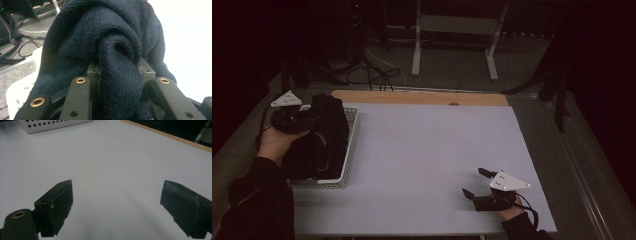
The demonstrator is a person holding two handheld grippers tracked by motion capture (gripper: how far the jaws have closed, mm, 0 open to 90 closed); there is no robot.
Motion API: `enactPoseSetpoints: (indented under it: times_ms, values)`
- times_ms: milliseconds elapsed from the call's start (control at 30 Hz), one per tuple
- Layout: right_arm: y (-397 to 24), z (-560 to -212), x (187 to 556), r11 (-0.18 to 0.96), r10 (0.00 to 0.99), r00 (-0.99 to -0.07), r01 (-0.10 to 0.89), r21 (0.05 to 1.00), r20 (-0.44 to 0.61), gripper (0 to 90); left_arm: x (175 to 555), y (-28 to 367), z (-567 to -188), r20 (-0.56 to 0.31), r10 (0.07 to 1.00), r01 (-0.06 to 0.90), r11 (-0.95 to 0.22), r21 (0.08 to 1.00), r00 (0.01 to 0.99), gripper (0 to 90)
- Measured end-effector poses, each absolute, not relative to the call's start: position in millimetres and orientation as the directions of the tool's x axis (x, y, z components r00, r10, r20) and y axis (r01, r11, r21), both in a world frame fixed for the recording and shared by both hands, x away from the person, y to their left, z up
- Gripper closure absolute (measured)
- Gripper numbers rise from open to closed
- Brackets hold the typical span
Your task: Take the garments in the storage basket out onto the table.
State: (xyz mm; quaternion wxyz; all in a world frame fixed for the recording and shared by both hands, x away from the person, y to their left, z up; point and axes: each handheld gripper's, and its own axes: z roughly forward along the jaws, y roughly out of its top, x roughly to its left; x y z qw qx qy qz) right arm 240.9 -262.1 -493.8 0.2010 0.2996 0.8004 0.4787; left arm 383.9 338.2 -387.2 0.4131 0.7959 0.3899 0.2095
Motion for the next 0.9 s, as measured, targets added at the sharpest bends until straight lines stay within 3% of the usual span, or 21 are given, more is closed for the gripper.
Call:
enactPoseSetpoints:
  times_ms: [900]
  values:
    - [-261.1, -492.9, 240.7, 0.356, 0.675, -0.737, 0.282, 0.891, -0.037, 10.9, 344.3, 353.4, -319.7, 0.010, 0.756, 0.290, -0.263, 0.920, 0.654, 65.8]
